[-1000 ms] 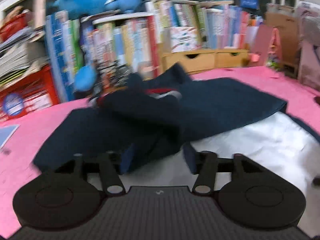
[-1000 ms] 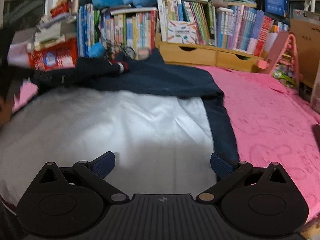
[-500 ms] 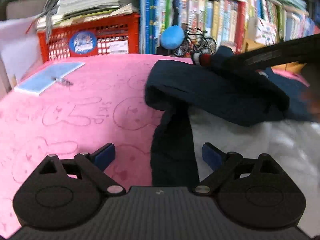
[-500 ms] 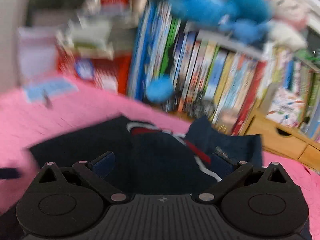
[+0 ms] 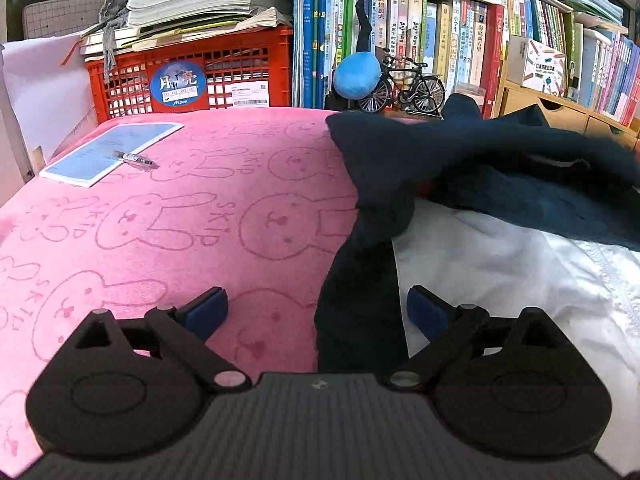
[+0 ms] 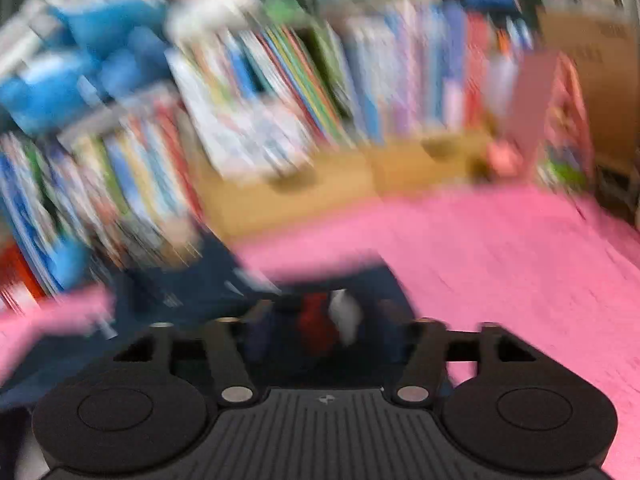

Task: Fold clothes
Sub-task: 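Grasp the striped cuff with the right gripper and lay it flat across the front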

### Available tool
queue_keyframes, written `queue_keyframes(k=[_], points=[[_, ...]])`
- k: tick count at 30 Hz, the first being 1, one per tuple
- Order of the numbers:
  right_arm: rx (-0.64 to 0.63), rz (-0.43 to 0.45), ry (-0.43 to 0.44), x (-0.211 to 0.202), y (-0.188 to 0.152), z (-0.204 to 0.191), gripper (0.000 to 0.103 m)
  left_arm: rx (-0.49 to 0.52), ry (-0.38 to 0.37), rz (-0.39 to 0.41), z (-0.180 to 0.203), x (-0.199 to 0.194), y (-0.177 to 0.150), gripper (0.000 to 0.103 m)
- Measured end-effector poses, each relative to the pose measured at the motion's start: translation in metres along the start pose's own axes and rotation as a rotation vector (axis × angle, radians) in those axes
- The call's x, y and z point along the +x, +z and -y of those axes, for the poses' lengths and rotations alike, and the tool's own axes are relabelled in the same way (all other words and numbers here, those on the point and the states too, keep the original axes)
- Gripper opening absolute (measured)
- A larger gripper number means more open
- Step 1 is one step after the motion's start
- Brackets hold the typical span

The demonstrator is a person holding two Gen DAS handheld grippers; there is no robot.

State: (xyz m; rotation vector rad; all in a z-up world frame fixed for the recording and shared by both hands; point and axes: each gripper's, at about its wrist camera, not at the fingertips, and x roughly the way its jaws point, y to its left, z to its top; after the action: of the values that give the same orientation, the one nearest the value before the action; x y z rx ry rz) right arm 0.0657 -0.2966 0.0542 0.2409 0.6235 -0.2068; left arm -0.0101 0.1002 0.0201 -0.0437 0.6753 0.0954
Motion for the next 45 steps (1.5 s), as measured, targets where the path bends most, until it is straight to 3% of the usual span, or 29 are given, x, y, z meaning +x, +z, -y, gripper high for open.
queue_keyframes(k=[3, 5, 11, 12, 14, 16, 18, 19, 22, 24, 26, 29, 32, 34, 37, 39, 41, 45], points=[[0.006, -0.091, 0.035, 0.000, -0.023, 0.032, 0.079, 0.018, 0.018, 0.002, 0.001, -0.001, 0.000, 0.098], [0.009, -0.096, 0.078, -0.007, -0.034, 0.040, 0.090, 0.048, 0.042, 0.003, 0.003, -0.005, 0.001, 0.098], [0.058, -0.016, 0.181, -0.007, -0.023, 0.042, 0.089, 0.186, 0.103, 0.113, 0.035, -0.010, 0.034, 0.103], [0.043, -0.019, 0.193, 0.000, -0.019, 0.036, 0.085, 0.203, 0.144, 0.122, 0.039, -0.003, 0.040, 0.103], [-0.043, -0.064, 0.166, 0.020, -0.014, 0.018, 0.030, 0.218, 0.215, 0.106, 0.041, 0.016, 0.047, 0.103], [-0.156, -0.111, 0.095, 0.040, -0.016, -0.002, 0.028, 0.214, 0.279, 0.059, 0.038, 0.039, 0.050, 0.103], [-0.225, -0.076, 0.047, 0.050, -0.015, -0.012, 0.028, 0.177, 0.293, 0.048, 0.029, 0.050, 0.047, 0.103], [-0.231, -0.071, 0.033, 0.056, -0.013, -0.014, 0.029, 0.149, 0.291, 0.053, 0.023, 0.051, 0.045, 0.103], [-0.175, -0.071, -0.003, 0.073, 0.001, -0.004, 0.049, 0.135, 0.293, 0.031, 0.017, 0.054, 0.038, 0.103], [-0.138, -0.082, -0.053, 0.068, 0.008, 0.003, 0.051, 0.180, 0.328, 0.042, 0.025, 0.054, 0.034, 0.103], [-0.128, -0.032, -0.076, 0.047, 0.009, 0.004, 0.053, 0.224, 0.358, 0.051, 0.032, 0.054, 0.033, 0.103], [-0.168, 0.026, 0.073, 0.017, 0.004, -0.009, 0.062, 0.261, 0.380, 0.059, 0.037, 0.056, 0.028, 0.103], [-0.197, -0.086, 0.135, 0.036, -0.007, -0.037, 0.059, 0.248, 0.371, 0.055, 0.037, 0.056, 0.028, 0.103], [-0.220, -0.136, 0.104, 0.063, -0.014, -0.051, 0.062, 0.230, 0.357, 0.050, 0.035, 0.055, 0.030, 0.103], [-0.347, -0.043, 0.007, 0.090, -0.017, -0.070, 0.071, 0.201, 0.333, 0.043, 0.030, 0.054, 0.029, 0.103], [-0.304, -0.077, 0.032, 0.096, -0.008, -0.067, 0.072, 0.192, 0.326, 0.040, 0.032, 0.052, 0.037, 0.103], [-0.317, -0.084, 0.040, 0.087, -0.009, -0.063, 0.071, 0.184, 0.320, 0.038, 0.031, 0.053, 0.039, 0.103], [-0.375, -0.006, 0.038, 0.051, -0.019, -0.063, 0.078, 0.169, 0.307, 0.036, 0.027, 0.053, 0.040, 0.103]])
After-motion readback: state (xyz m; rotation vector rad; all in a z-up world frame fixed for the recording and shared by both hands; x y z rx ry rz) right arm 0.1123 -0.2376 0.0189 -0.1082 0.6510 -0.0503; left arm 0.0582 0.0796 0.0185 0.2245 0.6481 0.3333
